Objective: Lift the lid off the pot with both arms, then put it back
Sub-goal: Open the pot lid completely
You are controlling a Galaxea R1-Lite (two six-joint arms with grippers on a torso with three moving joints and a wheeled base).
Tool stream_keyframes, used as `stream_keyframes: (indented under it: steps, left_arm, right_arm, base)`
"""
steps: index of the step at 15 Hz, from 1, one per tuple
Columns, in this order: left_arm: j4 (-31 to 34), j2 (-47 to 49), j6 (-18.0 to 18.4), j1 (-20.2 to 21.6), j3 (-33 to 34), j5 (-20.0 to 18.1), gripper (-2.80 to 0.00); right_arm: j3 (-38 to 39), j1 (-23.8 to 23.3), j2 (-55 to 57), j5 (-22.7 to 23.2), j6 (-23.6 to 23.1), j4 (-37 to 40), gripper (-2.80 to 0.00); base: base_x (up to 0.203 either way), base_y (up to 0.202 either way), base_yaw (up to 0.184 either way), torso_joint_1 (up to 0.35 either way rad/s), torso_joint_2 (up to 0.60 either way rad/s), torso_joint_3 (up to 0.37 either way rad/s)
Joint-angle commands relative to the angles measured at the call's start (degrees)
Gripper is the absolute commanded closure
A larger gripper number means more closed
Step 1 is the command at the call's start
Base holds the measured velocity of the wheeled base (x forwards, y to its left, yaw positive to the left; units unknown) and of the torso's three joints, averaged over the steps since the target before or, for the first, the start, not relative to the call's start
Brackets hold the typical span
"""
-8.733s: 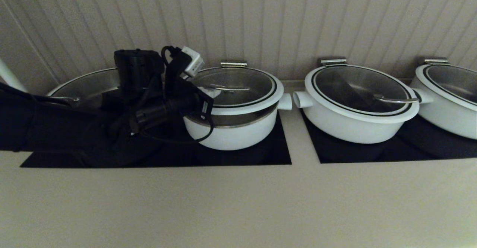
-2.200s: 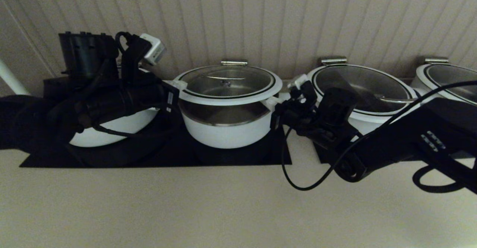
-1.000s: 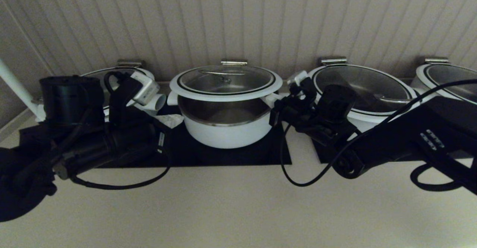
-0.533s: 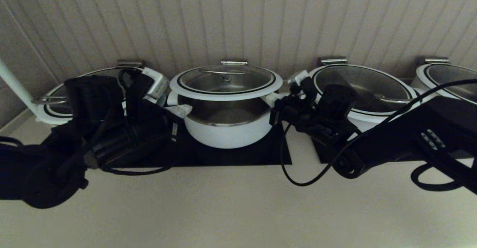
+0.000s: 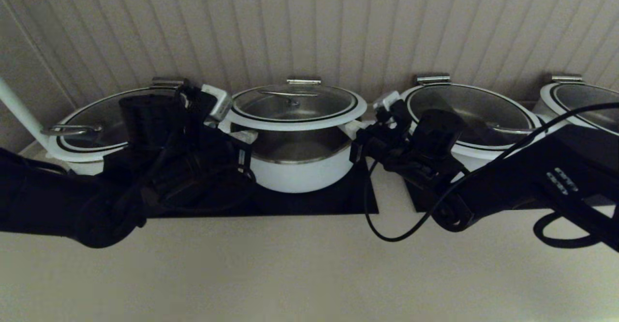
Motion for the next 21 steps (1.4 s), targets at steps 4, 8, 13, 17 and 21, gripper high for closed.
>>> stream_keyframes:
  steps: [4,8,13,17,21]
  left_arm:
    - [-0.3,2.0,-0.3,0.0,-3.3,0.1,0.0]
    - [-0.3,2.5,-0.4,0.0,-4.8,0.4,0.0]
    - [-0.3,2.5,-0.4,0.0,-4.7,0.5,0.0]
    - [-0.3,2.4,-0.3,0.0,-4.7,0.5,0.0]
    - [-0.3,1.7,-0.2,0.0,-4.7,0.4,0.0]
  right_arm:
    - [0.3,0.0,-0.2,0.1,-0.1,-0.6,0.0]
    - [1.1,0.0,-0.3,0.1,-0.4,-0.8,0.0]
    - [7.2,0.0,-2.6,0.3,-0.4,-0.8,0.0]
    - [14.8,0.0,-5.6,0.3,-0.4,-1.3,0.0]
    - [23.5,-1.8,-11.7,0.2,-0.3,-1.4,0.0]
  base:
    - [0.0,0.0,0.0,0.0,0.0,0.0]
    - [0.0,0.0,0.0,0.0,0.0,0.0]
    - [0.0,0.0,0.0,0.0,0.0,0.0]
    - [0.0,0.0,0.0,0.0,0.0,0.0]
    - [0.0,0.0,0.0,0.0,0.0,0.0]
